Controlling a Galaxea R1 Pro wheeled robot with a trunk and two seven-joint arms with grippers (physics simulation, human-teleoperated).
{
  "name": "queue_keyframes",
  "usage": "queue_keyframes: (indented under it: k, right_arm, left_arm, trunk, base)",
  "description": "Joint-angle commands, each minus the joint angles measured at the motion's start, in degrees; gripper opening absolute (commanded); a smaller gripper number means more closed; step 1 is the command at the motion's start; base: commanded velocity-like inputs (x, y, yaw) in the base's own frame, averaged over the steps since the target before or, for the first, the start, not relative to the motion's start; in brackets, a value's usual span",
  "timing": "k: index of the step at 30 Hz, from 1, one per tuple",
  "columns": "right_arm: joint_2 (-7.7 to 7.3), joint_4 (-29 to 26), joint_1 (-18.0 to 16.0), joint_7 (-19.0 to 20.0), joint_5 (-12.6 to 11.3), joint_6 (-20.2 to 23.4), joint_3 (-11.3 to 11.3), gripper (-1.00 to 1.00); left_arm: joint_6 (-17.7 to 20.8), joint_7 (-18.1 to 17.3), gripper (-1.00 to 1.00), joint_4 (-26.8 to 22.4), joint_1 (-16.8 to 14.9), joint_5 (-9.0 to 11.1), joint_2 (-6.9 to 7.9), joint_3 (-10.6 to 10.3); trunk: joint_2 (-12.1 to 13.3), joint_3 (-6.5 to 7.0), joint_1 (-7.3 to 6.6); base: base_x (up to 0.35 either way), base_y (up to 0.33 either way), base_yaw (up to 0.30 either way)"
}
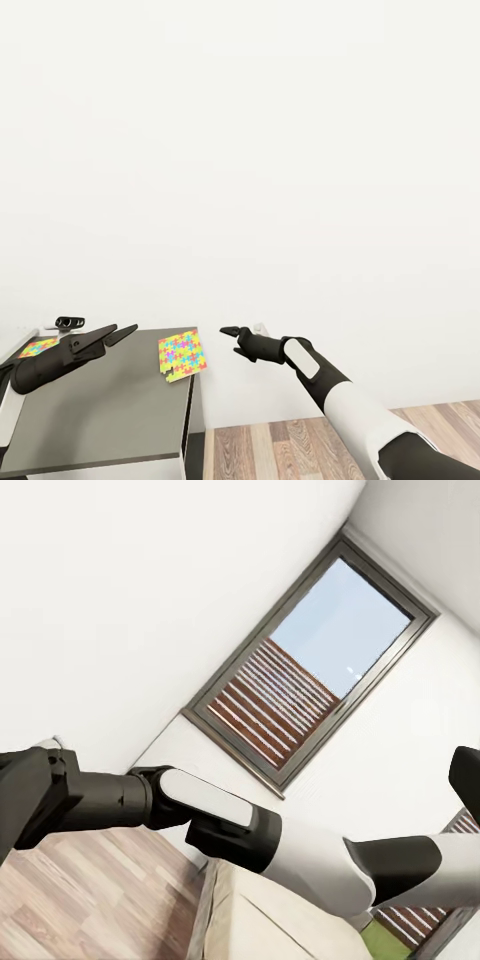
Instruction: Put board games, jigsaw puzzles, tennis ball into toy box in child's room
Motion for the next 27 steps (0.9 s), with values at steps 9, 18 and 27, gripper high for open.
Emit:
queue_keyframes:
  k: [9,18,27]
  right_arm:
    - [0.01,0.10,-0.06,0.19,0.01,1.40,0.09,1.00]
    - [0.01,0.10,-0.08,0.19,0.01,3.35,0.14,1.00]
    - [0.01,0.10,-0.14,0.12,0.08,6.37,0.17,1.00]
  left_arm:
    - [0.61,-0.24,1.00,-0.18,-0.03,-0.09,0.01,0.00]
    - [0.61,-0.24,1.00,-0.20,-0.03,-0.03,0.01,0.00]
    - [0.61,-0.24,1.00,-0.20,-0.03,-0.04,0.01,-0.06]
  trunk:
    - [-0.04,-0.07,0.00]
    - [-0.04,-0.07,0.00]
    - [-0.04,-0.07,0.00]
  base:
    - [0.000,0.000,0.000]
    - [0.000,0.000,0.000]
    - [0.000,0.000,0.000]
